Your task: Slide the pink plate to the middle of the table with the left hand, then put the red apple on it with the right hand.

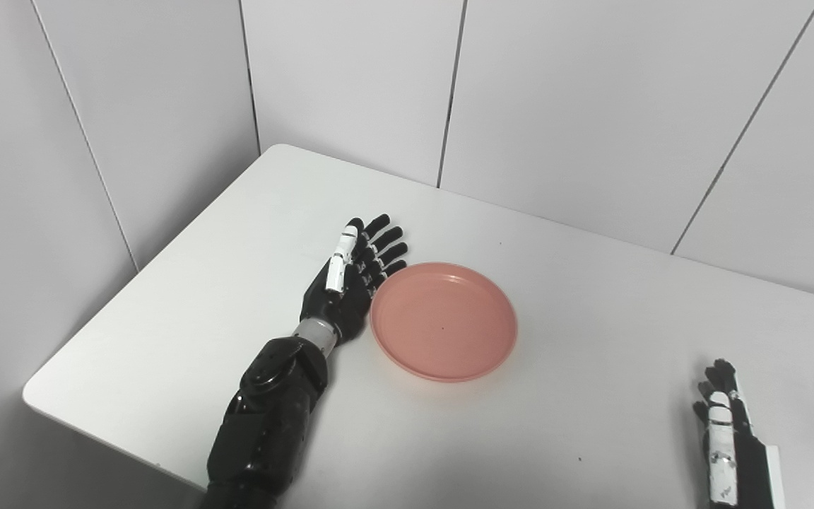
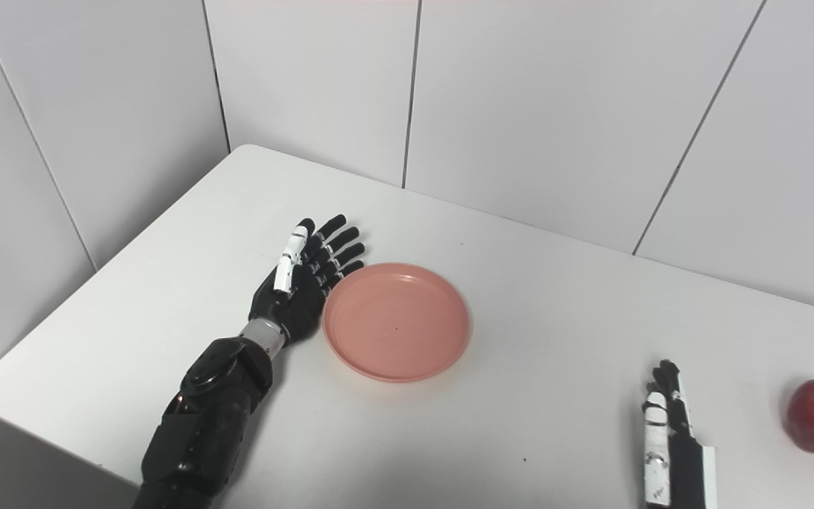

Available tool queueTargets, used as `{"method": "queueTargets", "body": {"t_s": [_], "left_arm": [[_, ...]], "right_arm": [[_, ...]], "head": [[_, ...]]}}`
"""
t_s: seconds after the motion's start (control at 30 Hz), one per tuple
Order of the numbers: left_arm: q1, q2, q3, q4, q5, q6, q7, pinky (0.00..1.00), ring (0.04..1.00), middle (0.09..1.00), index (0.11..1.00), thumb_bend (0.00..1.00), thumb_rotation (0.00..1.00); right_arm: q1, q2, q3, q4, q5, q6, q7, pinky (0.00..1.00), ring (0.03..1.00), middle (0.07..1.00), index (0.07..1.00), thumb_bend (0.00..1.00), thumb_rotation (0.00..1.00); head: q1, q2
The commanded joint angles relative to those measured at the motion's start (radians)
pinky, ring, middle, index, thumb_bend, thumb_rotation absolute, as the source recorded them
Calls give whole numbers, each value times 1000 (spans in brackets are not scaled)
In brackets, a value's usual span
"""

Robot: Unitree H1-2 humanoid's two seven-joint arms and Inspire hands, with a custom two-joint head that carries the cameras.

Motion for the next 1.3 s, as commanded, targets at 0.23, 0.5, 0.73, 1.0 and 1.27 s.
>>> {"method": "queueTargets", "body": {"t_s": [0.23,0.5,0.73,1.0,1.27], "left_arm": [[33,-38,-38,-28,14,19,-9,880,875,885,884,387,1000],[59,-69,-83,-85,33,27,0,864,868,879,873,404,1000],[70,-96,-112,-101,41,24,-4,880,885,901,895,414,1000],[85,-115,-148,-121,58,25,4,883,890,905,900,412,1000],[92,-129,-175,-145,88,26,5,884,892,900,887,416,1000]], "right_arm": [[-8,17,5,-25,-28,-18,-13,951,945,941,935,162,1000],[-9,28,5,-26,-29,-17,-22,924,933,937,933,146,1000],[-6,32,7,-35,-32,-8,-19,918,932,939,936,162,1000],[-4,43,10,-43,-55,-6,-32,904,922,927,924,168,1000],[-3,52,14,-42,-51,-6,-32,915,925,934,935,164,1000]], "head": [[-12,8],[-23,16],[-35,23],[-53,30],[-81,38]]}}
